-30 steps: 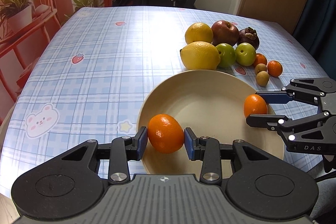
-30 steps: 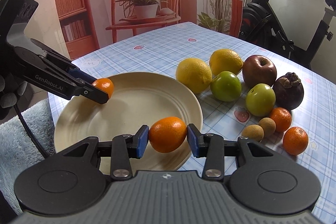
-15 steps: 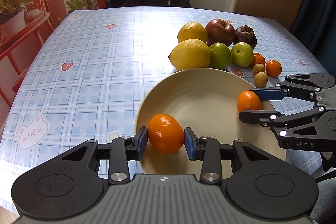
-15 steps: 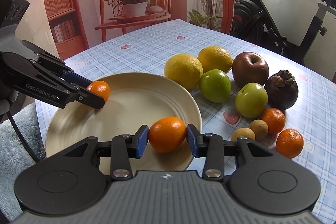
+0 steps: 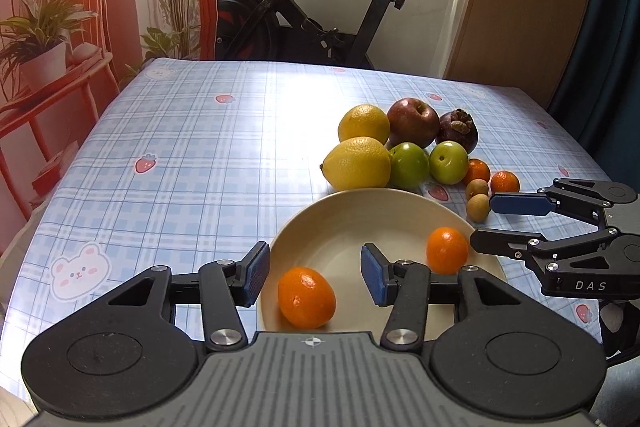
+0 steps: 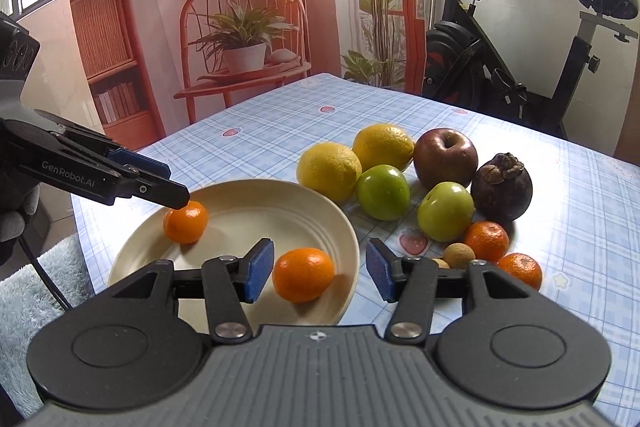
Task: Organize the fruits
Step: 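Grasp a brown kiwi with the left gripper while the right gripper grasps another kiwi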
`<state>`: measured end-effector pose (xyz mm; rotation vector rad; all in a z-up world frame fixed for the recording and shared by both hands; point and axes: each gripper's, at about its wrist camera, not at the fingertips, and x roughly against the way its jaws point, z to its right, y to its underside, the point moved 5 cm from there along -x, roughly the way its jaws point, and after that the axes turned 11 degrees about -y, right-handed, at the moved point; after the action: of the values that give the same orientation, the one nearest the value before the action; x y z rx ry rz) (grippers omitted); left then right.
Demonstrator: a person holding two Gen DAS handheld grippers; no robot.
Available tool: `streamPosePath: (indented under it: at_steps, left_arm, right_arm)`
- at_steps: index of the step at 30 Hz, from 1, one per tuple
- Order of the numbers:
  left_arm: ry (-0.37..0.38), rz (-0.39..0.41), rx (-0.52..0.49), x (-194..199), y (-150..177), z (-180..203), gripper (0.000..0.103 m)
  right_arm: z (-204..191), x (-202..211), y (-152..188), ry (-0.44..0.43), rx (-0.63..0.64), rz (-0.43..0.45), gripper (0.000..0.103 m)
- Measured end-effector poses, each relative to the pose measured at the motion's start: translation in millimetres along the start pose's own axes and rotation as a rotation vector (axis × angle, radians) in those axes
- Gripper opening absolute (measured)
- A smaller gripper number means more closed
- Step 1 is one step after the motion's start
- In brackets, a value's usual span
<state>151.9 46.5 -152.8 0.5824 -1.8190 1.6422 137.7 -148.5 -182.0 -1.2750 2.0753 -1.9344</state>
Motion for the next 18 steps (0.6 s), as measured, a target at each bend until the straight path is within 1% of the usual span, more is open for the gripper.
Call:
streamPosePath:
  at_steps: [5,10,14,18]
  left_arm:
    - [0.033,0.033,-0.001,-1,-18,26,0.052]
    - [0.070,0.051,-0.023,-8,-29,62,0.049]
    - [0.104,0.035,-0.032,-19,-32,90,0.047]
    - [0.136,0.013,-0.058,-32,-33,116,0.043]
  right_arm:
    - [26,17,5,0.065,-0.038,0.008,0.054]
    - [56,35,16,0.137,-0.065,0.008,0.049]
    - [73,46,26,0.159,-0.104,0.022,0.046]
    - [85,53,33,0.174,-0.128,0.042,0.046]
